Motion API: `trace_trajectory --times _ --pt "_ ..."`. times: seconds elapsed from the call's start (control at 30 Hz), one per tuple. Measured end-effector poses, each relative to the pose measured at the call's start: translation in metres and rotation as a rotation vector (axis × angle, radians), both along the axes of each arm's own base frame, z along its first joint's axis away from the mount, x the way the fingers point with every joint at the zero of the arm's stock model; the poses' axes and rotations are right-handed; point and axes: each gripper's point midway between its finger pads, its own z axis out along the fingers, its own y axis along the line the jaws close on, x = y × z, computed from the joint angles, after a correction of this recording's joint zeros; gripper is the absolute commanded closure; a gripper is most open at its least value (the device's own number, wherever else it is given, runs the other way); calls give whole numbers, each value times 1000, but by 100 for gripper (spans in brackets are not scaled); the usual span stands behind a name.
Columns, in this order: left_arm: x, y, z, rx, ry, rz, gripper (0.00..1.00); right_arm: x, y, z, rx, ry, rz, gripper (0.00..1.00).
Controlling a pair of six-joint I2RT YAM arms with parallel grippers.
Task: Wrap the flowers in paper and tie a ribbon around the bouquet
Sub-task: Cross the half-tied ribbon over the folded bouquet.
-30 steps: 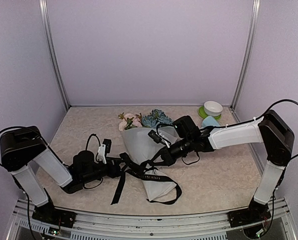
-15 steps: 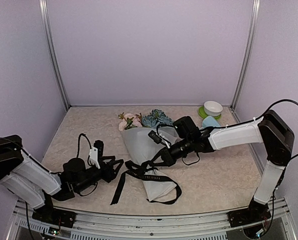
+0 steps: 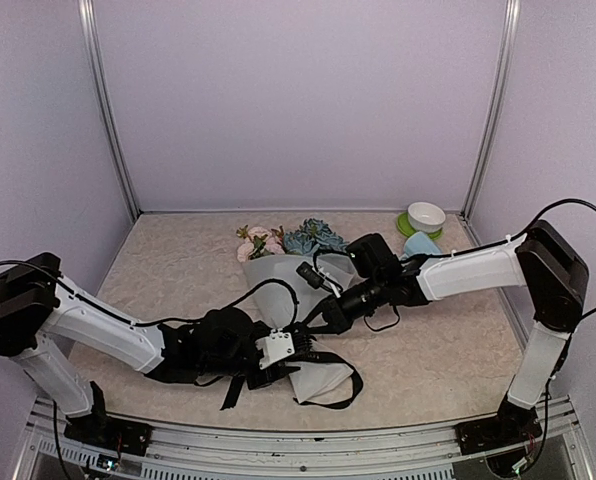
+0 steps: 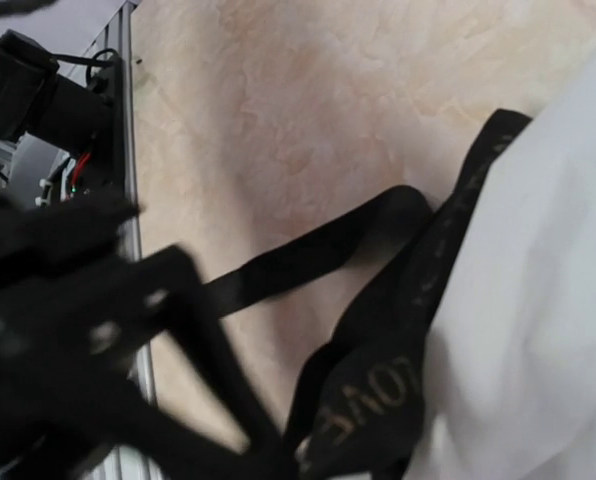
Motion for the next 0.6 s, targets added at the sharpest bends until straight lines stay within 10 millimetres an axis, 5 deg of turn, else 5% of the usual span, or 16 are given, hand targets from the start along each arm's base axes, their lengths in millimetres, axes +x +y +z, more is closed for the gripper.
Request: trace_trajectory --times 0.33,0.6 --pt "10 7 -14 42 82 -20 97 -2 -2 -4 -4 4 0 100" --pt "15 5 -7 2 123 -15 100 -2 -2 -4 -3 4 0 100"
